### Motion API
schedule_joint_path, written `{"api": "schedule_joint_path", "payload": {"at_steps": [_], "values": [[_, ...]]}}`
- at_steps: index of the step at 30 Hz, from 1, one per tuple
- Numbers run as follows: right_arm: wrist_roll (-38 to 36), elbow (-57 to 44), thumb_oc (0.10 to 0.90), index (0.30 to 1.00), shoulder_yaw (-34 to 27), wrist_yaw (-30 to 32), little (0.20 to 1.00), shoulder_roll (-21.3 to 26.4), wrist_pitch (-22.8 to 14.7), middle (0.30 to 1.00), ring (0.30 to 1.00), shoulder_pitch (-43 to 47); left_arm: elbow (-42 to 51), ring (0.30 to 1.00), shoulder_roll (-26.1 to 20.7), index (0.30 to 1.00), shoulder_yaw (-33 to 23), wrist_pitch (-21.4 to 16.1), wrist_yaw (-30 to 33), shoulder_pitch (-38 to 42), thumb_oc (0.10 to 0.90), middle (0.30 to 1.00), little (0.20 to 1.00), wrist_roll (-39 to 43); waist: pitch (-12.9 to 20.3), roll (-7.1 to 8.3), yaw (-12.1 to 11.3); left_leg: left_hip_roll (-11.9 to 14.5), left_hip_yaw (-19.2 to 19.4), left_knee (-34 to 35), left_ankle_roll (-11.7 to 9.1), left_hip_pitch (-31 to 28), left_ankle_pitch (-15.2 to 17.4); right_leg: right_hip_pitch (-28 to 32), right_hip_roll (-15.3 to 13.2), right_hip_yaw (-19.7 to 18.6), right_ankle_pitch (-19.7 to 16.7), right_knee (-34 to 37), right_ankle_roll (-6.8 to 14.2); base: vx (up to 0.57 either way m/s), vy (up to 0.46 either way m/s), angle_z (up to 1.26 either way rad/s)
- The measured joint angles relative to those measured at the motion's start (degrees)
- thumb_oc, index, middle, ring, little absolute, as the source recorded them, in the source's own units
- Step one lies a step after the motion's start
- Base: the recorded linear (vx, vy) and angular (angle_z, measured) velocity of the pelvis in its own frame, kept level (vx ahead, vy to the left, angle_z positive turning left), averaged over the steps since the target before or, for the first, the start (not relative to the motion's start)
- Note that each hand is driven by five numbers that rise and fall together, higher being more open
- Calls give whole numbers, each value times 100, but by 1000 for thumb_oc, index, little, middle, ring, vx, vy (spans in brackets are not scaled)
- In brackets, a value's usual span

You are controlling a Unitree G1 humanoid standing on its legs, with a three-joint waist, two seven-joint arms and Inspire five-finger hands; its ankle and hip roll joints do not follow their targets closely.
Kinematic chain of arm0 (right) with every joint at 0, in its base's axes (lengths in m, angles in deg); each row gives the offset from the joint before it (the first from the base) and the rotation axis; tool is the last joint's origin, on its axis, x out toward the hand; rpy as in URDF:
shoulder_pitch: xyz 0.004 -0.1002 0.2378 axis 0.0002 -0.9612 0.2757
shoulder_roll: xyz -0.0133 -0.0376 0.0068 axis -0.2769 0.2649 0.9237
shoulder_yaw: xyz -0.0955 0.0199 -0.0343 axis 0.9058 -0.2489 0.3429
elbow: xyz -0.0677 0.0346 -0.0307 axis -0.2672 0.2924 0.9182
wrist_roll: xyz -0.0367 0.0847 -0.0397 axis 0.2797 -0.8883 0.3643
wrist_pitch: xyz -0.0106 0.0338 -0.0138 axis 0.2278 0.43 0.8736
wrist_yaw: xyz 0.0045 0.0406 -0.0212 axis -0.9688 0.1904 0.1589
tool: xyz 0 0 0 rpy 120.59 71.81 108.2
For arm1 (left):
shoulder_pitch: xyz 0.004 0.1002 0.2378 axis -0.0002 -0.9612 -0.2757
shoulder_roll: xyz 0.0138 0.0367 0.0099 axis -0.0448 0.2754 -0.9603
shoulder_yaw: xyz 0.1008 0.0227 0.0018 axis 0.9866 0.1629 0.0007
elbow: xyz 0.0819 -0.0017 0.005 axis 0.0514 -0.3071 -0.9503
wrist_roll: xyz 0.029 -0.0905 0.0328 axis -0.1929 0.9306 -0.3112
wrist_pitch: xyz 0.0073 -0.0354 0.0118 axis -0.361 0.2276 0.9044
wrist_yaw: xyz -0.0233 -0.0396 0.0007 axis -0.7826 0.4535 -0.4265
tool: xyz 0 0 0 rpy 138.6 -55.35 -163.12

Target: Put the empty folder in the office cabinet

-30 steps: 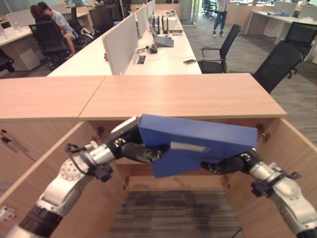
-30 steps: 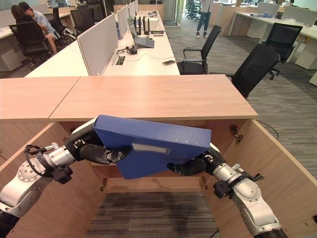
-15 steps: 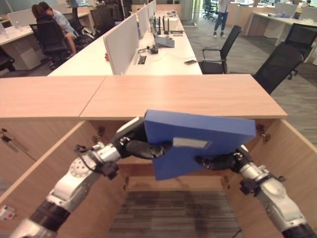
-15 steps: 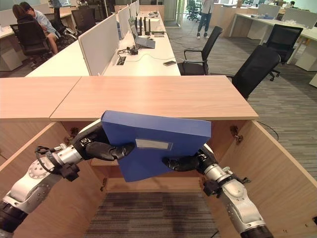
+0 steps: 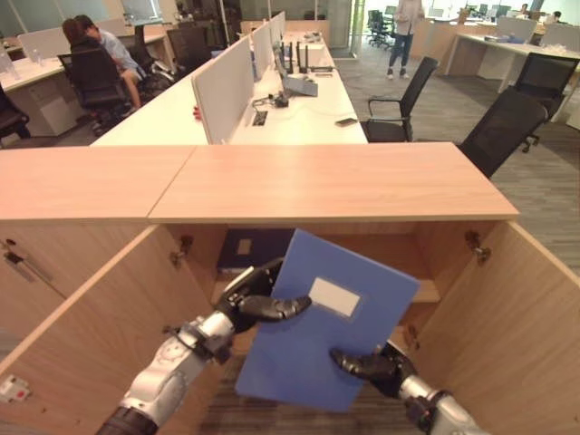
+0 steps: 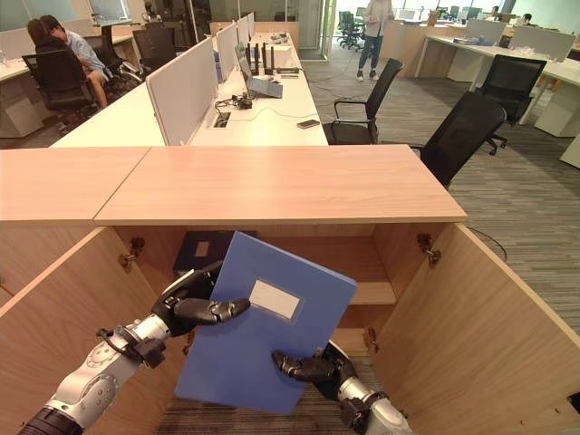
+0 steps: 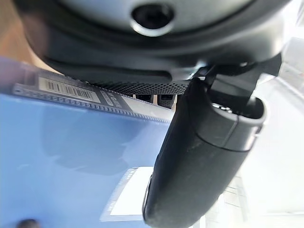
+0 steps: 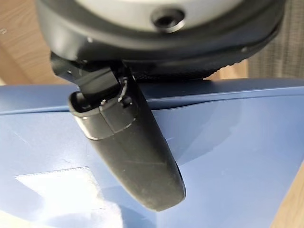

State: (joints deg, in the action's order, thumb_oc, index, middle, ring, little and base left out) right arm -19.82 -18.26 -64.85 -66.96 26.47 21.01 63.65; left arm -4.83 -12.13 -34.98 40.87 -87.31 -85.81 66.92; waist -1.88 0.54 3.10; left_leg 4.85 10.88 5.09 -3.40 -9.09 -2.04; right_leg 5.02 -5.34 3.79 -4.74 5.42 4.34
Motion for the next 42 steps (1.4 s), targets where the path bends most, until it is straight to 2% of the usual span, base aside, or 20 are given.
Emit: {"api": "schedule_joint_path", "payload": {"at_steps": [5, 9, 13, 16, 17, 18, 21, 22, 23, 24, 25, 31, 32, 34, 35, 36, 37, 38, 41, 42], "values": [[-7, 262, 400, 300, -1, 58, 300, -157, 48, 300, 300, -91, -260, 900, 20, 900, 6, -7, -40, -212, 800, 900, 900, -238, 44, -14, 3, -1, 9, 0, 1, 2, 1, -5, -1, -6, -2, 0, 1, 0, 0, 0], [-1, 717, 400, 300, 1, 197, 300, -259, 101, 300, 300, -89, -882, 900, 89, 900, 81, 43, -46, -430, 800, 900, 900, -731, 68, -41, -1, -2, 10, -15, 4, 4, 2, -7, 0, -2, -9, 0, 18, 0, 0, 0], [-13, 1506, 400, 300, -278, 457, 300, -542, 220, 300, 300, -68, -1794, 900, 471, 900, 129, 172, 17, -772, 800, 900, 900, -1512, 109, -92, -23, 3, 10, -5, 9, 18, 6, -15, 2, 3, 5, 0, 17, 0, 0, 0], [-244, 2042, 400, 300, -602, 683, 300, -769, 318, 300, 300, -22, -2560, 900, 966, 900, 70, 259, 332, -865, 800, 900, 900, -2356, 133, -128, -37, 2, 13, 3, 12, 24, 10, -25, -3, 6, 25, 0, -9, -16, -21, -1], [-343, 2276, 400, 300, -739, 767, 300, -850, 331, 300, 300, 69, -3464, 900, 1559, 900, -261, 160, 569, -856, 800, 900, 900, -2673, 167, -175, -23, -5, 33, 2, 13, 31, 10, -44, -14, 0, 24, 0, -8, -87, -31, -7], [-349, 2443, 400, 300, -824, 923, 300, -925, 325, 300, 300, 146, -4117, 900, 1968, 900, -440, 290, 894, -792, 800, 900, 900, -2704, 182, -186, -19, -13, 56, 1, 18, 37, 18, -69, -16, -4, 24, -13, -9, -80, -21, -6], [-502, 2539, 400, 300, -800, 1012, 300, -954, 361, 300, 300, 373, -5170, 900, 2342, 900, -433, 294, 1177, -638, 800, 900, 900, -2904, 184, -190, -29, 21, 161, -22, 11, 169, 1, -373, -12, 22, 75, -246, -15, -83, -77, -20], [-628, 2632, 400, 300, -804, 1045, 300, -1022, 366, 300, 300, 597, -5711, 900, 2477, 900, -559, 290, 1360, -578, 800, 900, 900, -2879, 177, -196, -50, 86, 342, -22, 0, 237, -35, -587, -110, 348, 131, -411, -31, 46, -182, -56], [-691, 2689, 400, 300, -825, 1067, 300, -1102, 359, 300, 300, 752, -6047, 900, 2519, 900, -849, 276, 1419, -491, 800, 900, 900, -2847, 188, -210, -91, 149, 461, -20, -4, 294, -41, -688, -192, 726, 132, -543, -39, 106, -210, -64], [-721, 2689, 400, 300, -836, 1081, 300, -1162, 359, 300, 300, 829, -6217, 900, 2510, 900, -951, 267, 1501, -429, 800, 900, 900, -2855, 181, -193, -125, 182, 512, -20, -11, 293, -45, -747, -247, 929, 137, -609, -37, 92, -170, -61], [-935, 2666, 400, 300, -834, 1060, 300, -1292, 346, 300, 300, 930, -6798, 900, 2457, 900, -1572, 201, 1715, -348, 800, 900, 900, -2830, 171, -117, -145, 265, 562, -21, -75, 248, 16, -800, -256, 1108, 67, -694, -49, 69, -142, -37], [-1478, 2640, 400, 300, -949, 1109, 300, -965, 176, 300, 300, 921, -7400, 900, 2488, 900, -2711, 250, 2102, -624, 800, 900, 900, -2371, 150, -327, -191, 675, 440, -25, -300, 187, -70, -646, 201, 1158, 162, -524, -242, 55, -171, -2], [-1539, 2622, 400, 300, -1004, 1111, 300, -917, 159, 300, 300, 928, -7518, 900, 2475, 900, -2781, 271, 2171, -701, 800, 900, 900, -2325, 77, -350, -233, 739, 402, -216, -322, 268, -87, -646, 276, 1156, 214, -535, -324, -33, -139, -2], [-1609, 2556, 400, 300, -1103, 1126, 300, -888, 119, 300, 300, 905, -7542, 900, 2463, 900, -2804, 270, 2245, -617, 800, 900, 900, -2156, -76, -204, -314, 741, 103, -776, -320, 550, -90, -640, 203, 1107, 224, -533, -354, -11, -45, -8], [-1631, 2484, 400, 300, -1134, 1151, 300, -834, 90, 300, 300, 899, -7550, 900, 2490, 900, -2818, 272, 2241, -672, 800, 900, 900, -2153, -152, -209, -377, 725, -106, -1039, -335, 718, -87, -610, 215, 1083, 203, -498, -403, 5, -33, 1], [-1641, 2454, 400, 300, -1190, 1157, 300, -807, 53, 300, 300, 898, -7543, 900, 2493, 900, -2810, 266, 2229, -618, 800, 900, 900, -2152, -247, -142, -366, 691, -306, -1324, -374, 924, -65, -557, 189, 1093, 160, -417, -488, 62, 6, 24], [-1649, 2423, 400, 300, -1311, 1180, 300, -774, 17, 300, 300, 910, -7532, 900, 2501, 900, -2730, 251, 2222, -494, 800, 900, 900, -2165, -320, -93, -381, 501, -783, -1525, -526, 1201, 47, -548, 97, 1096, 112, -308, -560, 64, 22, 30], [-1663, 2414, 400, 300, -1343, 1191, 300, -685, -6, 300, 300, 929, -7541, 900, 2515, 900, -2731, 275, 2197, -483, 800, 900, 900, -2170, -337, -124, -462, 403, -812, -1421, -523, 1256, 49, -566, 58, 1100, 113, -308, -560, 66, 22, 24], [-1677, 2225, 400, 300, -1526, 1272, 300, -521, -76, 300, 300, 943, -7547, 900, 2566, 900, -2700, 275, 2192, -490, 800, 900, 900, -2173, -404, -192, -493, -39, -813, -1154, -533, 1620, 63, -787, -97, 1080, 117, -430, -565, 25, 52, -4], [-1680, 2119, 400, 300, -1534, 1282, 300, -504, -88, 300, 300, 995, -7553, 900, 2579, 900, -2679, 279, 2189, -491, 800, 900, 900, -2173, -434, -257, -479, -120, -805, -1046, -435, 1699, 122, -946, -98, 1061, 128, -536, -544, 46, 55, -35]]}}
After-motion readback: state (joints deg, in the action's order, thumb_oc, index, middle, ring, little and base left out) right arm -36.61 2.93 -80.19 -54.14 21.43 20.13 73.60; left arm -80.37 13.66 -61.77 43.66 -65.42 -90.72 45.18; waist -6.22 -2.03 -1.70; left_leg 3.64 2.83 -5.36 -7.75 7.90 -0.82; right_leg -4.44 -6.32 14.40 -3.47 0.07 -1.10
